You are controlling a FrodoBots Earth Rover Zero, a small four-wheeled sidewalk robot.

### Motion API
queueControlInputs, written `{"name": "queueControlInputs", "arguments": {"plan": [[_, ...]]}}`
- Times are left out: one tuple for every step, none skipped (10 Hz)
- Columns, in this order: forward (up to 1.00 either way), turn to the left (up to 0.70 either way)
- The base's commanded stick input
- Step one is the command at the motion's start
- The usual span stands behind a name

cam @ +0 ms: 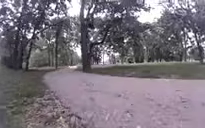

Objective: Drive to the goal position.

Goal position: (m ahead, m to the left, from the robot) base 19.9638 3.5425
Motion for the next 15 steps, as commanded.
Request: {"name": "queueControlInputs", "arguments": {"plan": [[0.7,0.14],[0.7,0.14],[0.7,0.14],[0.7,0.14],[0.7,0.14],[0.7,0.1],[0.7,0.02],[0.7,0.01],[0.7,0.01],[0.7,0.01],[0.7,0.01],[0.7,0.01],[0.7,0.01],[0.7,0.02],[0.7,0.02]]}}
